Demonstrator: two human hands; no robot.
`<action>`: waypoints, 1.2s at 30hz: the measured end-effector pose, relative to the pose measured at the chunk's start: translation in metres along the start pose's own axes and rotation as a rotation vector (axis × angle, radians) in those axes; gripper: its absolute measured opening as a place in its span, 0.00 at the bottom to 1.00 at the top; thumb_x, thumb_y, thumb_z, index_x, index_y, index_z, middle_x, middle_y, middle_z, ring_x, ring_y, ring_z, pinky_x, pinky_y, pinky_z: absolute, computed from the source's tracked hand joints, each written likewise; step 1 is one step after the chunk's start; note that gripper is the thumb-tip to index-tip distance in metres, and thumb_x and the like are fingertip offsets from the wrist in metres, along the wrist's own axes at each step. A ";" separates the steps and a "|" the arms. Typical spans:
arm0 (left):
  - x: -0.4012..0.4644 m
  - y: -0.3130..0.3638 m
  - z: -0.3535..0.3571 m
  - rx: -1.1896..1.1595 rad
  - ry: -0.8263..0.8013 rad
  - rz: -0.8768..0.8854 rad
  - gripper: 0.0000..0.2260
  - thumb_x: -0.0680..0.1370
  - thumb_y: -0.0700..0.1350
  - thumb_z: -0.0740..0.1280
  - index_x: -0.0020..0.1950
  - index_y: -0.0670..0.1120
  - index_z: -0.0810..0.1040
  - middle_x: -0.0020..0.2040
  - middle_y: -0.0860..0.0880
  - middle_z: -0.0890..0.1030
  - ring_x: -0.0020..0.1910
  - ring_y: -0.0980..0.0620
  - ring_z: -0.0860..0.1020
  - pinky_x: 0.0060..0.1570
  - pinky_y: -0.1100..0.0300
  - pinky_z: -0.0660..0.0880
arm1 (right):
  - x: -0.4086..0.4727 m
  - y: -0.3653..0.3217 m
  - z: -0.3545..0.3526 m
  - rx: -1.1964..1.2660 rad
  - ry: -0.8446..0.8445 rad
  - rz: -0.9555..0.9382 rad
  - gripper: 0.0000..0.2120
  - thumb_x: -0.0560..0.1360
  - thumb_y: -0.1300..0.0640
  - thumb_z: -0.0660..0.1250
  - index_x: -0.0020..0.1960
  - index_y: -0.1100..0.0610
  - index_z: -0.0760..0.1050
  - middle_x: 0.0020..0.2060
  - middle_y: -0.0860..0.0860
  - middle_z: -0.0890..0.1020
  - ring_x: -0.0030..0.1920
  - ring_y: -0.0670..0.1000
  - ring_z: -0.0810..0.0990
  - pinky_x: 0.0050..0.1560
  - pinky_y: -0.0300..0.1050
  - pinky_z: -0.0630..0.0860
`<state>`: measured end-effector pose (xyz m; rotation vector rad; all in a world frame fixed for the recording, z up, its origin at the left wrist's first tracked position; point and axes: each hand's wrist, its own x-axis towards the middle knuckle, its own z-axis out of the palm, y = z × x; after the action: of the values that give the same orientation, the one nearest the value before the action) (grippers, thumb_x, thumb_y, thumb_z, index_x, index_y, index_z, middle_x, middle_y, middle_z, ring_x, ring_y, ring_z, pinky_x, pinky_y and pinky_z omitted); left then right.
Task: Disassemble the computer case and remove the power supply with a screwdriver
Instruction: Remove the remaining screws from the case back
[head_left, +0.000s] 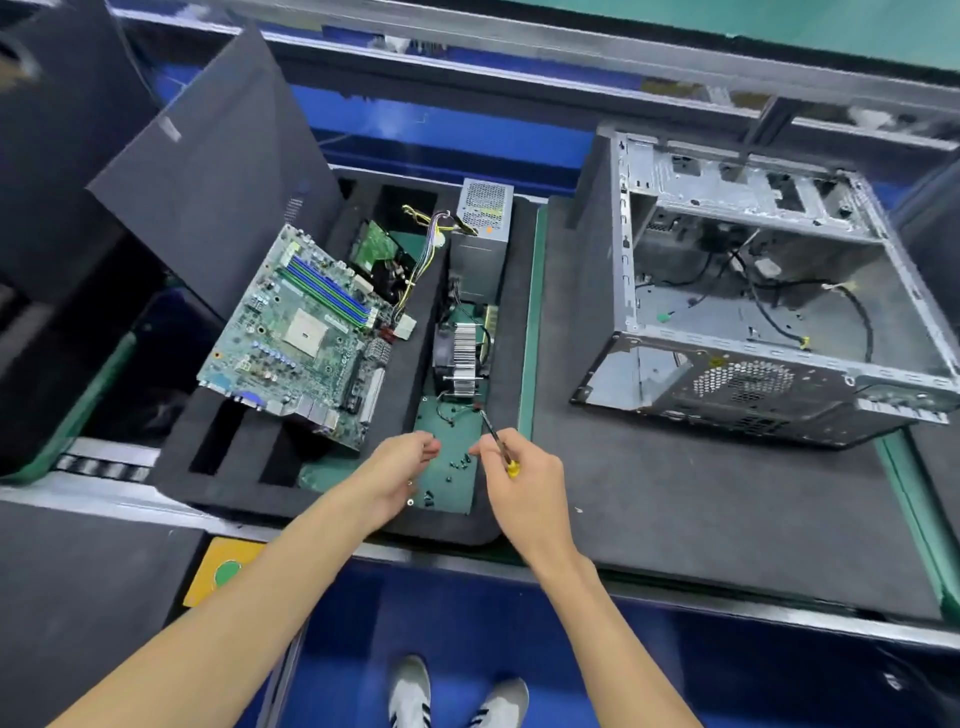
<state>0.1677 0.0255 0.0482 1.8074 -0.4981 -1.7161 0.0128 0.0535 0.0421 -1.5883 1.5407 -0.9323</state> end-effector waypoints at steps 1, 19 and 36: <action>0.000 0.003 0.000 0.025 -0.023 0.011 0.15 0.84 0.44 0.58 0.67 0.40 0.76 0.68 0.44 0.75 0.72 0.47 0.68 0.73 0.48 0.59 | 0.001 -0.002 -0.002 0.007 0.013 0.006 0.16 0.77 0.40 0.57 0.43 0.46 0.79 0.26 0.43 0.75 0.27 0.46 0.68 0.30 0.36 0.63; -0.075 0.143 0.177 0.205 -0.280 0.922 0.15 0.75 0.29 0.56 0.38 0.44 0.77 0.29 0.52 0.77 0.29 0.56 0.73 0.31 0.66 0.71 | 0.045 -0.038 -0.202 0.103 0.536 0.032 0.11 0.79 0.53 0.52 0.46 0.50 0.73 0.28 0.40 0.72 0.28 0.42 0.66 0.32 0.35 0.64; 0.025 0.191 0.334 1.250 -0.621 0.401 0.08 0.77 0.45 0.70 0.55 0.53 0.80 0.51 0.51 0.84 0.54 0.49 0.81 0.57 0.52 0.78 | 0.170 0.049 -0.351 -0.107 0.120 0.136 0.09 0.84 0.57 0.52 0.58 0.52 0.70 0.31 0.47 0.70 0.23 0.41 0.66 0.27 0.37 0.62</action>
<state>-0.1350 -0.1878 0.1540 1.5449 -2.4123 -1.7292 -0.3154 -0.1220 0.1687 -1.5021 1.7856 -0.8964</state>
